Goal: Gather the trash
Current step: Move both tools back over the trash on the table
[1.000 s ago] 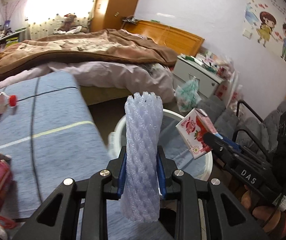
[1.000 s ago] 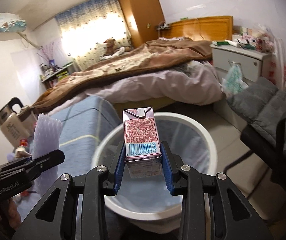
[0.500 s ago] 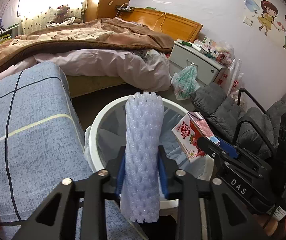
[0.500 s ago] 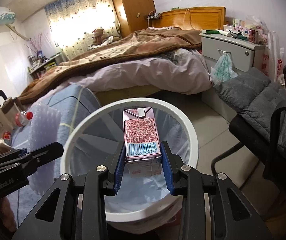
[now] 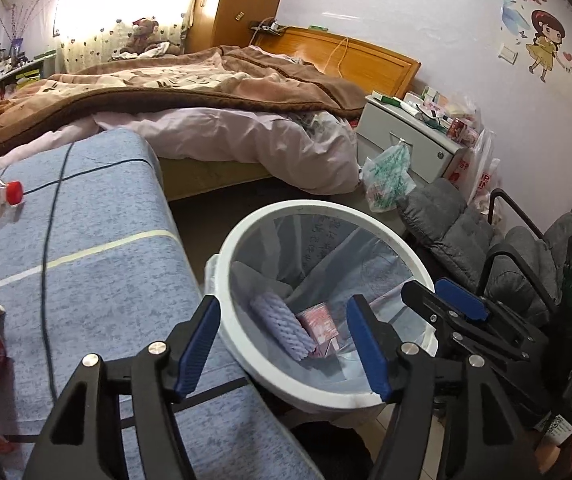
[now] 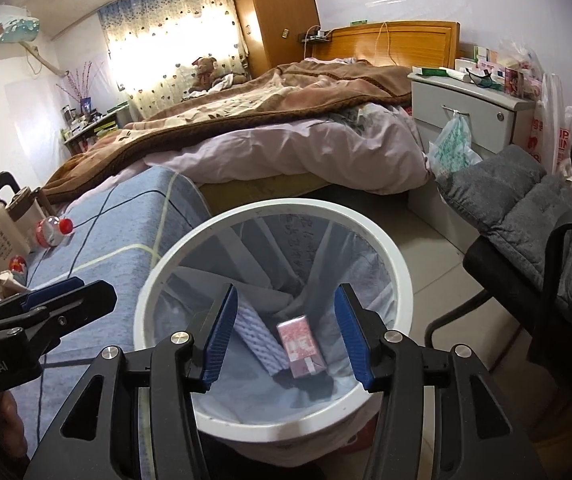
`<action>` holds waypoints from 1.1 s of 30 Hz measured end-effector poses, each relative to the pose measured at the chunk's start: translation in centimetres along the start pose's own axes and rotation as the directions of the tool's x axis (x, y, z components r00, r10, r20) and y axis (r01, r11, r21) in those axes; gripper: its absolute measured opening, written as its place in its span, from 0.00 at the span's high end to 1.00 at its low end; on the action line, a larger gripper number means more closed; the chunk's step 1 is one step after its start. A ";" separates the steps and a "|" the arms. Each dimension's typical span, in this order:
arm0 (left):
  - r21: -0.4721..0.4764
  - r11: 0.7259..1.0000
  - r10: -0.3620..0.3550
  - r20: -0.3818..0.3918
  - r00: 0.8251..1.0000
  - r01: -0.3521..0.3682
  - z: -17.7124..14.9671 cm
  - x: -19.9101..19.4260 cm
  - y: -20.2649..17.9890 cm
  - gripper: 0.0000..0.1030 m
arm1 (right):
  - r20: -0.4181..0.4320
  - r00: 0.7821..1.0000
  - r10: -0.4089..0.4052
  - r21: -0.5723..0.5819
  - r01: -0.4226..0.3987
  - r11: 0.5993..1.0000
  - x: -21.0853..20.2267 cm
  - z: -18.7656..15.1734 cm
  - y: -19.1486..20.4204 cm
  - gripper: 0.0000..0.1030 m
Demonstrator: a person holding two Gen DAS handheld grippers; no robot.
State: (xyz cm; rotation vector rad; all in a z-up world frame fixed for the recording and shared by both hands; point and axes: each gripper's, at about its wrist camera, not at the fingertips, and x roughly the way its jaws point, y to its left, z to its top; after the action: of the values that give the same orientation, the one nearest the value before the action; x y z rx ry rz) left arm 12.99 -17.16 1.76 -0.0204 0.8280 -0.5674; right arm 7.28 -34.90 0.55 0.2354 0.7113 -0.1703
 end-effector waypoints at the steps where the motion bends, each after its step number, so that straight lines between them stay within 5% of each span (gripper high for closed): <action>1: -0.005 1.000 -0.002 0.005 1.000 0.002 -0.1 -0.3 0.2 0.34 | 0.002 1.000 0.001 -0.001 -0.001 1.000 -0.1 0.0 0.2 0.50; 20: -0.074 0.990 0.132 0.127 0.983 -0.124 -3.1 -7.8 5.6 0.31 | 0.055 0.989 0.136 -0.073 -0.132 0.989 -3.8 -1.4 7.2 0.50; 33: -0.138 0.961 0.262 0.175 0.949 -0.240 -6.0 -12.3 10.3 0.30 | 0.034 0.971 0.239 -0.154 -0.231 0.961 -4.5 -2.9 13.1 0.50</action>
State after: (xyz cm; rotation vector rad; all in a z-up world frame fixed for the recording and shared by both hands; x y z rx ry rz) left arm 6.95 -1.21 3.74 -0.0731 0.6616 -0.2711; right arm 5.13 -21.19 3.43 0.1700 0.6354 0.1032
